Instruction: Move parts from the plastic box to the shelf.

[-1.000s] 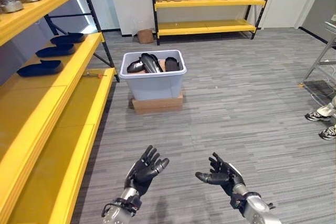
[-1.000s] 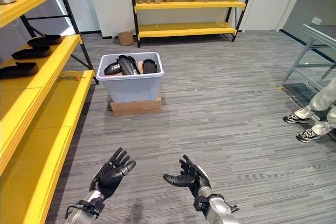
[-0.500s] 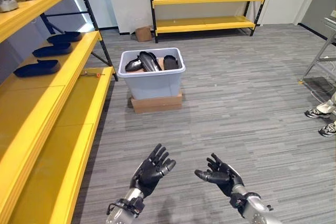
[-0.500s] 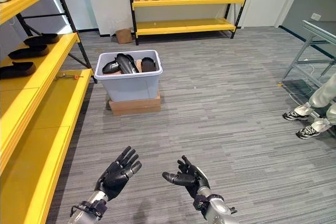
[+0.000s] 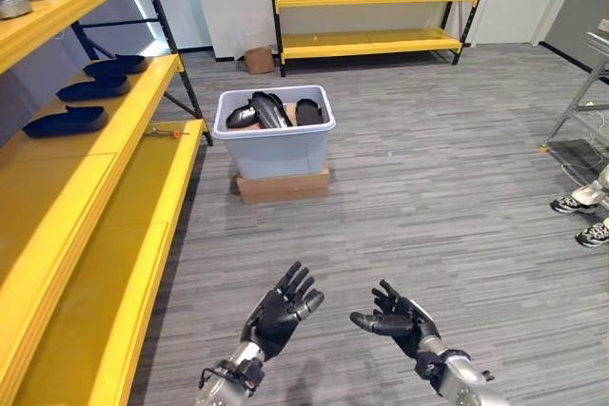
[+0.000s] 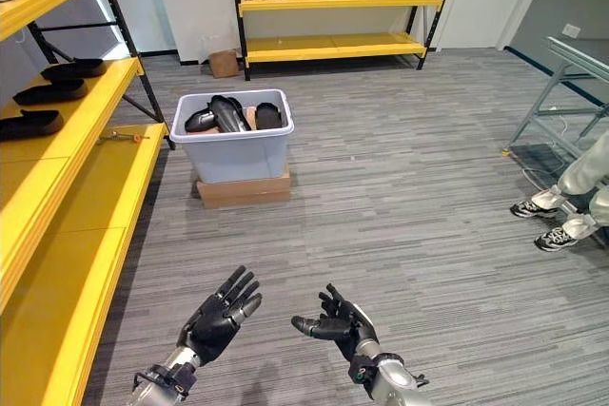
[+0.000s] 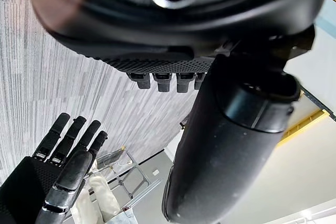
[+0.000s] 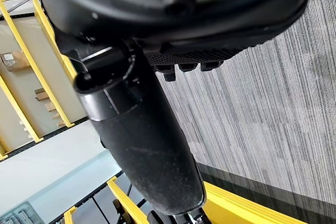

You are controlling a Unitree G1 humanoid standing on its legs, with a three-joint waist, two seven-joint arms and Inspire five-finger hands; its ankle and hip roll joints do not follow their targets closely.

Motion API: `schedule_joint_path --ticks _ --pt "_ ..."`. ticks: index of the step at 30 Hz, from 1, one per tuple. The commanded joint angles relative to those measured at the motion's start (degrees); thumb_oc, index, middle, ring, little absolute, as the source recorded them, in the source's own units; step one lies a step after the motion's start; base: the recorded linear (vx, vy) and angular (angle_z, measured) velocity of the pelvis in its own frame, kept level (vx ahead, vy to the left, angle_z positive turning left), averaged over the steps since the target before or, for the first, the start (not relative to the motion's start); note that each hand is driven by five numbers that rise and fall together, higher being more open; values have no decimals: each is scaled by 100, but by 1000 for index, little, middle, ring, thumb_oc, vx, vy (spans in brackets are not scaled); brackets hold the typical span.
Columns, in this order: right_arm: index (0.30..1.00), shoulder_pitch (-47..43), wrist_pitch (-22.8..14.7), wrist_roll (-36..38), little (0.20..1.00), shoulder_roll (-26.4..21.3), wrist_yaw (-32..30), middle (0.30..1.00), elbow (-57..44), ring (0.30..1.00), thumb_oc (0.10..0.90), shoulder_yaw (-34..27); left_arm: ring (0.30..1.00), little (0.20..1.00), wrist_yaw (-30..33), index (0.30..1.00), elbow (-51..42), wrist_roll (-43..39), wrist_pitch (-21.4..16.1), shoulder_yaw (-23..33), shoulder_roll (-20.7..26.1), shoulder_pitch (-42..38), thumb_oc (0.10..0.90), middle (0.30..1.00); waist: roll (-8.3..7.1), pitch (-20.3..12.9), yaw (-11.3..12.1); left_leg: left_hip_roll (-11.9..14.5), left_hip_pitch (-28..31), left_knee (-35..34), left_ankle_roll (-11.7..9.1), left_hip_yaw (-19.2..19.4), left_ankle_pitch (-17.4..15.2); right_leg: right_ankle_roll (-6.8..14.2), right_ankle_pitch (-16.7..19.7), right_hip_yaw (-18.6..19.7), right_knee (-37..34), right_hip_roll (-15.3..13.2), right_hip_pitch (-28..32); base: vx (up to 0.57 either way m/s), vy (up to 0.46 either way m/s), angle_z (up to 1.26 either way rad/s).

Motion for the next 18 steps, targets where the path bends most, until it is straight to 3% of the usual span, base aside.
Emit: schedule_joint_path --ticks 1,14,18 --pt "1000 -369 -425 -46 1000 -54 226 1000 -826 1000 900 61 1000 1000 -278 1000 -372 -585 -467 51 -31 -471 900 1000 -147 -271 -36 263 136 -41 -220 -29 -124 396 364 -93 -6 -419 -243 0 0 0" --pt "1000 -322 -399 20 1000 -60 303 1000 -933 1000 900 -35 1000 1000 -49 1000 -269 -618 -444 331 -137 -452 900 1000 -182 -260 4 213 193 -41 -207 -34 -131 413 367 -140 -6 -482 -176 14 50 1" --pt "1000 -330 -381 -78 1000 -74 268 1000 -974 1000 900 -73 1000 1000 -155 1000 -256 -1179 -251 310 -219 -463 900 1000 -205 -231 -13 167 222 -41 -166 -37 -138 409 374 -142 -6 -515 -90 36 125 5"
